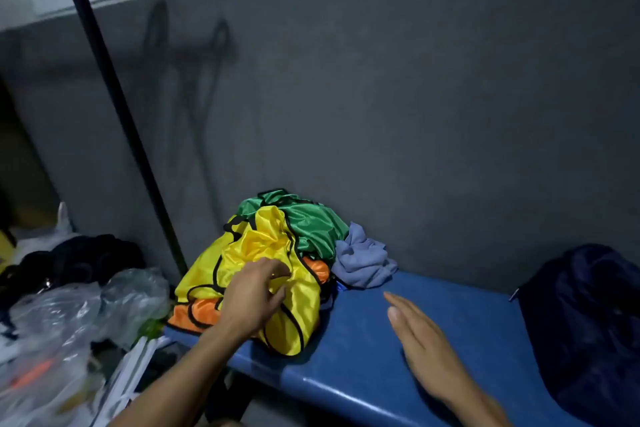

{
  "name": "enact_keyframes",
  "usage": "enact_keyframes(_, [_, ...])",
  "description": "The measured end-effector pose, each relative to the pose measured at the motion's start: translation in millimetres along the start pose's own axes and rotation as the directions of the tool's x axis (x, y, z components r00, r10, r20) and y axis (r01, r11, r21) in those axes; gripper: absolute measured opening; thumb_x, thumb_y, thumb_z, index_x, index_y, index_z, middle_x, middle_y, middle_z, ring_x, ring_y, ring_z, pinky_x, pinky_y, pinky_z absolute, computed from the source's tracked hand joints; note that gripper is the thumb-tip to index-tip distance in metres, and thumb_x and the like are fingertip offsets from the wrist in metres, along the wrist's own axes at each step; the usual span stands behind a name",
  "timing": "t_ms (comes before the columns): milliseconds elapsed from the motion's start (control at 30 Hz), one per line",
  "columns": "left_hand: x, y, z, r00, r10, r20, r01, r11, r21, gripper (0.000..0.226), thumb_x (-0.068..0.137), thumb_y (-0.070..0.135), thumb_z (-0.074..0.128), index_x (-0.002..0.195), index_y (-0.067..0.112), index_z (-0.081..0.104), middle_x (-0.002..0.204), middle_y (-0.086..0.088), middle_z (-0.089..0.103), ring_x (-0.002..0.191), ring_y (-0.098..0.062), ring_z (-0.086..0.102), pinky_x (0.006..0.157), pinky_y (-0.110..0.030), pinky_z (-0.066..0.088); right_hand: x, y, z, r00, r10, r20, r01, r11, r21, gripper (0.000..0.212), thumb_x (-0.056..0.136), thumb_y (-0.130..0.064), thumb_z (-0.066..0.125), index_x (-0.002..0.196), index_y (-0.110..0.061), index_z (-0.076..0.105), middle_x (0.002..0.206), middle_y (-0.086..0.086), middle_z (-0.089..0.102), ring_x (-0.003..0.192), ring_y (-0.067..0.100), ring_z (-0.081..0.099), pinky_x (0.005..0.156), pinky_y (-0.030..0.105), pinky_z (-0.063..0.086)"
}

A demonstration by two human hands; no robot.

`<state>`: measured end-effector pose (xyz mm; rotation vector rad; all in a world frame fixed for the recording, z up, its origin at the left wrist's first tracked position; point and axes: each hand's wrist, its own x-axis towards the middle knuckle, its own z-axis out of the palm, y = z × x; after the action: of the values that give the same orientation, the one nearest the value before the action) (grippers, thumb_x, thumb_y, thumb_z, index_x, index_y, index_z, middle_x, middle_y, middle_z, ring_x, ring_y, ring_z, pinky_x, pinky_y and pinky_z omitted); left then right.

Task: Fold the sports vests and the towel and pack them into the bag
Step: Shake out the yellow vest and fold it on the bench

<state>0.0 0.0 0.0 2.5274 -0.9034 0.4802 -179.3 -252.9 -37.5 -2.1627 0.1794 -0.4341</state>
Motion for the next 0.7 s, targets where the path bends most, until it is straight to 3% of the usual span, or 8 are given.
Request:
enact_keyframes(133, [31.0, -18.1, 1.3, 0.959, -0.2, 0.203, 0.154, 0.963, 0.219, 0.071, 0.082, 0.062, 0.069, 0.143, 0.036, 0.044, 0.142, 0.006, 0.046, 0.128, -0.022, 0.045, 0.1, -0.041, 0.048, 8.4, 6.4, -7.2, 0.999, 0.022, 0.033, -0.019, 0.997, -0.076, 0.069, 0.093, -0.065, 0.027, 0.153, -0.032, 0.04, 0.155, -0.023, 0.035, 0.14, -0.016, 0.024, 0.103, -0.006, 0.008])
enact_keyframes(200, [36.9, -24.0, 11.2, 0.951, -0.221, 0.217, 0.17, 0.958, 0.232, 0.059, 0.086, 0.061, 0.067, 0.137, 0.037, 0.05, 0.133, 0.005, 0.052, 0.122, -0.022, 0.05, 0.092, -0.039, 0.051, 13.1, 6.1, -16.0, 1.0, 0.023, 0.014, -0.021, 0.996, -0.085, 0.066, 0.094, -0.062, 0.027, 0.152, -0.033, 0.041, 0.153, -0.024, 0.036, 0.14, -0.014, 0.027, 0.103, -0.006, 0.009])
enact_keyframes(333, [43.8, -26.4, 17.1, 0.986, -0.159, 0.058, 0.149, 0.978, 0.149, 0.025, 0.09, 0.038, 0.073, 0.114, 0.035, 0.067, 0.103, 0.011, 0.062, 0.101, -0.02, 0.064, 0.065, -0.032, 0.045, 22.7, 11.4, -27.5, 1.0, 0.021, -0.005, -0.021, 0.996, -0.09, 0.063, 0.097, -0.059, 0.026, 0.149, -0.03, 0.047, 0.148, -0.022, 0.043, 0.133, -0.019, 0.034, 0.102, -0.005, 0.014])
enact_keyframes(400, [49.5, -20.8, 7.8, 0.997, -0.081, -0.014, 0.081, 0.997, 0.014, 0.022, 0.089, 0.023, 0.075, 0.108, 0.032, 0.069, 0.097, 0.014, 0.062, 0.094, -0.021, 0.065, 0.066, -0.033, 0.046, 28.2, 7.7, -28.1, 1.0, 0.009, -0.027, -0.01, 0.999, -0.043, 0.057, 0.099, -0.055, 0.028, 0.139, -0.027, 0.057, 0.136, -0.017, 0.055, 0.121, -0.025, 0.04, 0.098, -0.004, 0.023])
enact_keyframes(467, [53.6, 2.2, -11.5, 0.997, -0.007, -0.082, -0.014, 0.967, -0.253, 0.02, 0.088, 0.015, 0.075, 0.099, 0.03, 0.07, 0.093, 0.019, 0.066, 0.089, -0.012, 0.065, 0.072, -0.032, 0.05, 31.4, 4.9, -26.5, 0.999, 0.018, -0.046, -0.016, 0.999, 0.041, 0.048, 0.102, -0.058, 0.03, 0.121, -0.03, 0.065, 0.12, -0.013, 0.065, 0.114, -0.016, 0.052, 0.094, 0.004, 0.036])
enact_keyframes(567, [58.6, 64.2, -38.6, 0.99, 0.123, -0.064, -0.137, 0.783, -0.607, 0.013, 0.088, 0.008, 0.065, 0.093, 0.019, 0.07, 0.092, 0.009, 0.072, 0.087, -0.006, 0.068, 0.076, -0.022, 0.053, 35.6, -2.3, -24.0, 0.997, 0.074, 0.011, -0.074, 0.973, 0.219, 0.036, 0.098, -0.062, 0.049, 0.12, -0.039, 0.064, 0.122, -0.015, 0.069, 0.114, -0.002, 0.063, 0.1, 0.025, 0.049])
enact_keyframes(633, [59.0, 108.1, -42.7, 0.981, 0.192, 0.017, -0.106, 0.612, -0.784, 0.017, 0.09, -0.006, 0.06, 0.095, 0.007, 0.069, 0.087, -0.008, 0.072, 0.079, -0.016, 0.069, 0.072, -0.029, 0.056, 34.2, -11.3, -21.5, 0.994, 0.055, 0.1, -0.089, 0.92, 0.381, 0.049, 0.09, -0.054, 0.069, 0.134, -0.037, 0.057, 0.132, -0.018, 0.065, 0.121, -0.003, 0.06, 0.104, 0.025, 0.049])
enact_keyframes(700, [58.8, 146.8, -35.2, 0.967, 0.245, 0.064, -0.071, 0.505, -0.86, 0.018, 0.092, -0.011, 0.058, 0.097, 0.003, 0.069, 0.085, -0.01, 0.072, 0.08, -0.015, 0.067, 0.073, -0.029, 0.055, 31.0, -17.4, -18.8, 0.989, 0.017, 0.144, -0.079, 0.896, 0.436, 0.058, 0.085, -0.037, 0.081, 0.136, -0.025, 0.058, 0.132, -0.014, 0.067, 0.123, 0.002, 0.06, 0.102, 0.023, 0.049])
